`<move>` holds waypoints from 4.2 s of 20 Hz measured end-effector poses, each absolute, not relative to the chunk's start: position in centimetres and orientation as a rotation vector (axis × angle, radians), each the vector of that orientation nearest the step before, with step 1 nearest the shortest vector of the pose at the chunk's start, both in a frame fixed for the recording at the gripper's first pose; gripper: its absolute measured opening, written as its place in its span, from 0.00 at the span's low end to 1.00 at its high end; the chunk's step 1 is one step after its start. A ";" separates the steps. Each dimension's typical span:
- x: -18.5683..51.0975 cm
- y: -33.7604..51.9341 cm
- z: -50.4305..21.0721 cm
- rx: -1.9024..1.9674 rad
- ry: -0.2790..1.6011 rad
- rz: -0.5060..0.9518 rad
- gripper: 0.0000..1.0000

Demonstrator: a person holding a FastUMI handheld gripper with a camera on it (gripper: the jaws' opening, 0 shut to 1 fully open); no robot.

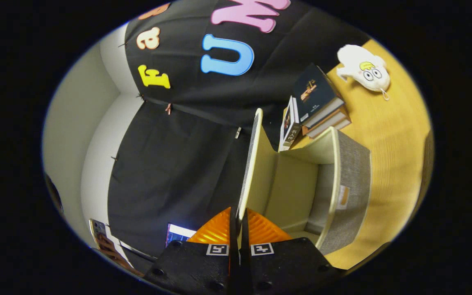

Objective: Open the storage box then place both shoes into the box .Put the left shoe in first, then the right shoe, with the right side of both shoes facing outward in a uniform manner.

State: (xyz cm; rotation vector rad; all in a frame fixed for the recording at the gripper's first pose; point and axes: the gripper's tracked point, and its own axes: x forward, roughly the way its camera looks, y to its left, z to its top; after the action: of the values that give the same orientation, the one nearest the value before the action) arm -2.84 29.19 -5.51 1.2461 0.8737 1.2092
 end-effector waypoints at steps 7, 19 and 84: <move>-4.0 37.6 1.2 1.100 0.810 1.213 0.05; -4.5 47.7 3.3 1.023 0.774 1.151 0.15; 0.6 10.6 -37.5 0.376 1.072 0.294 0.05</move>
State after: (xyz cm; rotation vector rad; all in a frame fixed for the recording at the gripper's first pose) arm 0.60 10.60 -37.54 0.3759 1.0717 0.2938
